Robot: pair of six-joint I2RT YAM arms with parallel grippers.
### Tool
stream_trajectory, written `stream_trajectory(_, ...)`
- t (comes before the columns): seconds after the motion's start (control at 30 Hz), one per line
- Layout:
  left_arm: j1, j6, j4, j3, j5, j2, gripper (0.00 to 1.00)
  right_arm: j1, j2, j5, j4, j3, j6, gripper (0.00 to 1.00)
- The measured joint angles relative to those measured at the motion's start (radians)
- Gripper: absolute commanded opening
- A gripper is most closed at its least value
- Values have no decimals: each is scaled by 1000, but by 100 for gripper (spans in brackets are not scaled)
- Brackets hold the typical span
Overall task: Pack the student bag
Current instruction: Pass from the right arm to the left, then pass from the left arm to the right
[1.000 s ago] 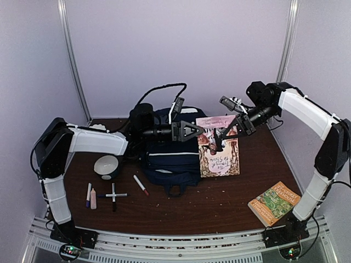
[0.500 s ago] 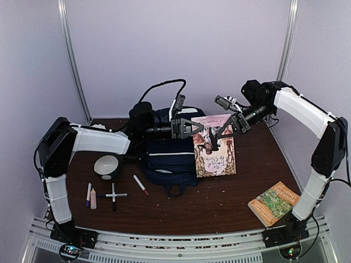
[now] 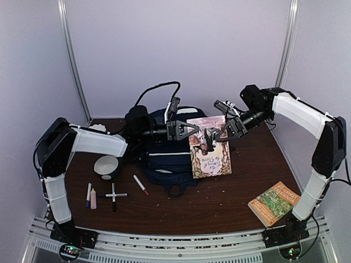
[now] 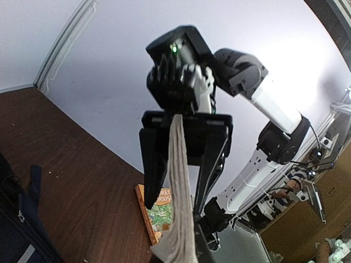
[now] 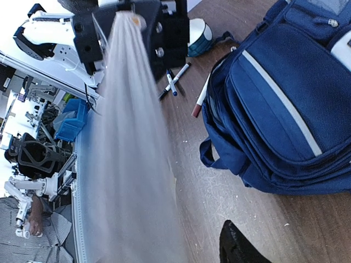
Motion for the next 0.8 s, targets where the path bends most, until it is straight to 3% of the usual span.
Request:
stream_trajectory(0.27,75,-76,80,-91,-60,-8,0,-1,-19,-35,174,-221,89,53)
stream_trajectory(0.47,92,-105,138,-99,-103,-13,0,24,-19,-46,249,-264,142,53)
stream_trajectory(0.8,106,-141,174,-108,-130,-13,0,28,-17,-60,417,-319,271,28)
